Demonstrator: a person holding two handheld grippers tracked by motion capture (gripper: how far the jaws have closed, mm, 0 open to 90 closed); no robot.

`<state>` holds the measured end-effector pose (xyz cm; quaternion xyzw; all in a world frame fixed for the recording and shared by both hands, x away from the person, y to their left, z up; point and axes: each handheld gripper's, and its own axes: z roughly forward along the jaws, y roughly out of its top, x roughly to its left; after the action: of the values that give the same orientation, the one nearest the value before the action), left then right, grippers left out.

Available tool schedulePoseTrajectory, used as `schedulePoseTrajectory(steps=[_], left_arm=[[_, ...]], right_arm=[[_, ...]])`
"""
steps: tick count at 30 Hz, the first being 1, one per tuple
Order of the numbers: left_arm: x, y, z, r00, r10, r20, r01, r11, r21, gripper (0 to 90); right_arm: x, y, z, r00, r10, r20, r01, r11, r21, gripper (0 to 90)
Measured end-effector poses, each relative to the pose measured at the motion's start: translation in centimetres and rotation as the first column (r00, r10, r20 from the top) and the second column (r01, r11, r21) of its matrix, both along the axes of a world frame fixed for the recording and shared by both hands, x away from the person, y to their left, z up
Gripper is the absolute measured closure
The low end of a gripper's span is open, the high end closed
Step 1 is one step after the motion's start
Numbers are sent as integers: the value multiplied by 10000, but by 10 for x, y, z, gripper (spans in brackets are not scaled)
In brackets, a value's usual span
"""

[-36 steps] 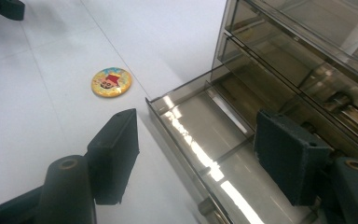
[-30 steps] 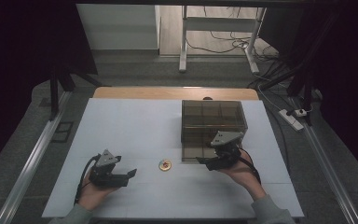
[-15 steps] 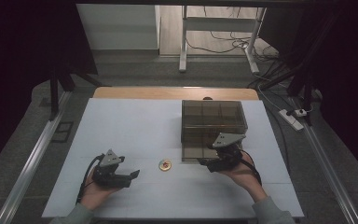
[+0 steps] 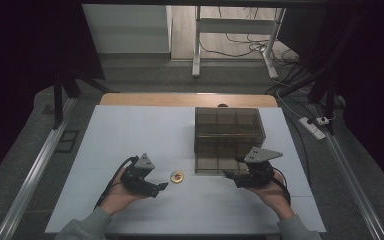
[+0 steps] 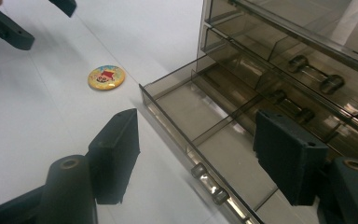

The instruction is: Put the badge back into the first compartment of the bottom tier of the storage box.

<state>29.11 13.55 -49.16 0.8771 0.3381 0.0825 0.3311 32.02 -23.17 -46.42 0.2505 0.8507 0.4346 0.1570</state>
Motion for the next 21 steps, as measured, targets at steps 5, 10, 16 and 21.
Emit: schedulePoseTrajectory(steps=[5,10,16,21], left_arm=[[13,-18,6,9990,-427,-94,429,9988,250,189],[19,-31,7,9971,-737,-201,746,9958,529,193],[27,-41,5,9943,-947,-496,986,9915,846,195],[33,-48,3,9914,-1096,-717,1172,9867,1123,188]], right_arm=[[-2,-8,-1,9999,-94,84,93,9998,158,318],[-7,-19,-5,9995,-305,52,303,9992,247,318],[-10,-32,-8,9987,-517,29,517,9985,199,318],[-11,-37,-8,9978,-663,28,662,9975,256,318]])
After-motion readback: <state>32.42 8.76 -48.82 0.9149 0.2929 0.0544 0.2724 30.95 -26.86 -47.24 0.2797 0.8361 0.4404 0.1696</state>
